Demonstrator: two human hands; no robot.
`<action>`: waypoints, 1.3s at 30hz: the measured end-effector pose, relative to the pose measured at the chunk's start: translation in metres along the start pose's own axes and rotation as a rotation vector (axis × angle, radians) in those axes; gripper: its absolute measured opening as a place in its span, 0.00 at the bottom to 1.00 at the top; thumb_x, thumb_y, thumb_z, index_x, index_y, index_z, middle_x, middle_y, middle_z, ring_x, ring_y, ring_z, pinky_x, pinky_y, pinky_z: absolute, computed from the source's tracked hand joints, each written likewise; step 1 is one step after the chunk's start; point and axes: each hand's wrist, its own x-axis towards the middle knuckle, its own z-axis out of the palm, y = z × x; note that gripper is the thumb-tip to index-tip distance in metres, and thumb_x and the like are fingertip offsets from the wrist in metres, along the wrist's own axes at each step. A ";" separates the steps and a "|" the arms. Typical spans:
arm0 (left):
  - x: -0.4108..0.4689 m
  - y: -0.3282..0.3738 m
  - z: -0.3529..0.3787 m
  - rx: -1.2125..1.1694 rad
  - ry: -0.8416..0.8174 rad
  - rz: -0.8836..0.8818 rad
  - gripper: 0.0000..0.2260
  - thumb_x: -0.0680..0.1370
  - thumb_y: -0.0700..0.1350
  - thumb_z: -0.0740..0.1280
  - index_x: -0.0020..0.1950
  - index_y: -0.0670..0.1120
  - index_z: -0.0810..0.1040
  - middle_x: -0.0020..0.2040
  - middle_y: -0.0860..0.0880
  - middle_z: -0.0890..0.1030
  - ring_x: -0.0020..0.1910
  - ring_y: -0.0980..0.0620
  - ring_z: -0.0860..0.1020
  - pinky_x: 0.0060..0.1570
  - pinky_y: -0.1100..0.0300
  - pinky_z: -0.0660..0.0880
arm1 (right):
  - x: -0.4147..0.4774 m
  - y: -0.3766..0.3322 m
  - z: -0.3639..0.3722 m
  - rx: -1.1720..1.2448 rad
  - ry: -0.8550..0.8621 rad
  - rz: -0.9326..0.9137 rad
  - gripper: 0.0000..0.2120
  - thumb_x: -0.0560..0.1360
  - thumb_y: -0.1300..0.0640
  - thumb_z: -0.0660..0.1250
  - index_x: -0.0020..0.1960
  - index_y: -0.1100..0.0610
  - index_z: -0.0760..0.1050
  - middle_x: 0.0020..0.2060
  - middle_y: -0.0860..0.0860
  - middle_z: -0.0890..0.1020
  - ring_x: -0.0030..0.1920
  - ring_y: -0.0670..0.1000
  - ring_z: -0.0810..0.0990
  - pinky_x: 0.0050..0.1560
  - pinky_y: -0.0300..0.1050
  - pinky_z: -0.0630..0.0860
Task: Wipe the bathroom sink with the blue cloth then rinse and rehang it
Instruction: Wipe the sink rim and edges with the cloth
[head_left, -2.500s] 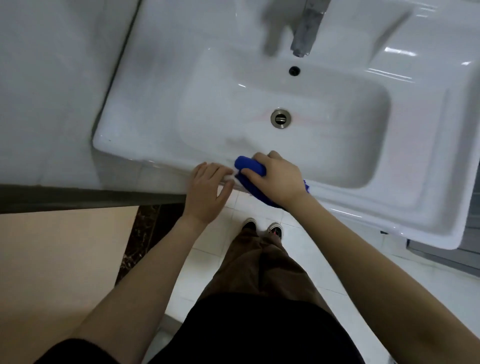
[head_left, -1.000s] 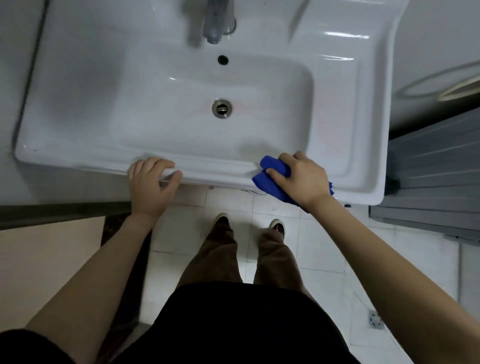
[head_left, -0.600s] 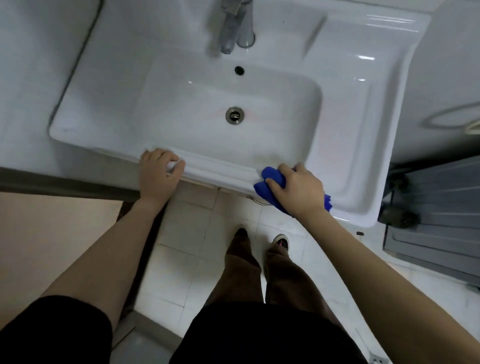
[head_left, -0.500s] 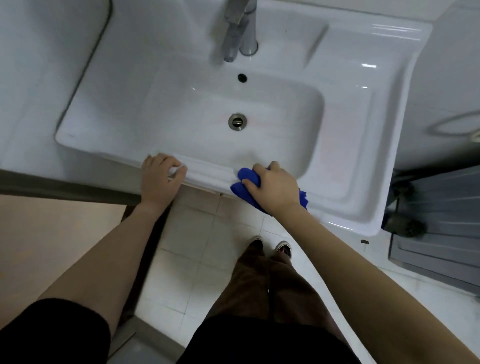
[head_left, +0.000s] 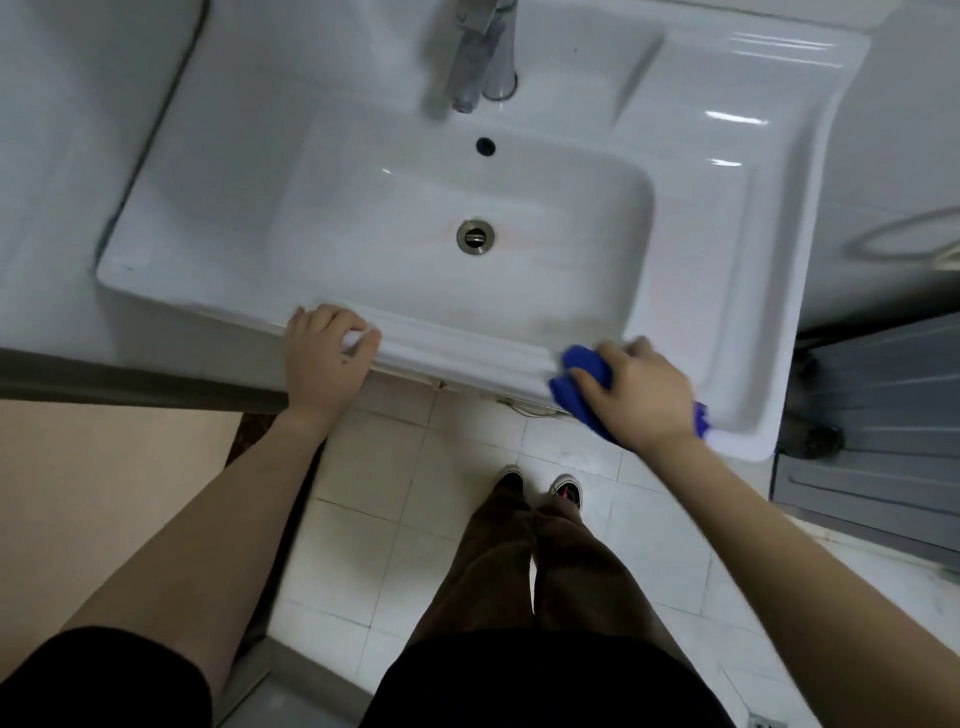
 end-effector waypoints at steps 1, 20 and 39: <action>0.000 0.001 -0.001 0.004 0.002 -0.001 0.10 0.78 0.51 0.64 0.42 0.45 0.77 0.44 0.48 0.79 0.46 0.44 0.76 0.67 0.51 0.62 | 0.008 -0.028 0.008 0.010 -0.007 -0.054 0.19 0.77 0.38 0.59 0.53 0.52 0.74 0.48 0.56 0.76 0.44 0.61 0.78 0.38 0.47 0.68; -0.002 0.044 -0.008 0.051 -0.045 0.009 0.13 0.78 0.49 0.58 0.51 0.44 0.80 0.47 0.43 0.80 0.47 0.39 0.75 0.54 0.48 0.69 | -0.031 0.056 -0.014 0.139 0.187 0.035 0.17 0.76 0.41 0.64 0.56 0.51 0.78 0.44 0.54 0.77 0.40 0.57 0.78 0.36 0.44 0.73; -0.052 0.210 0.079 -0.056 -0.281 0.369 0.15 0.74 0.60 0.64 0.45 0.50 0.82 0.45 0.53 0.81 0.49 0.50 0.76 0.49 0.55 0.70 | -0.059 0.114 -0.014 0.044 0.265 0.028 0.18 0.75 0.40 0.67 0.57 0.51 0.79 0.48 0.53 0.74 0.44 0.54 0.76 0.34 0.42 0.71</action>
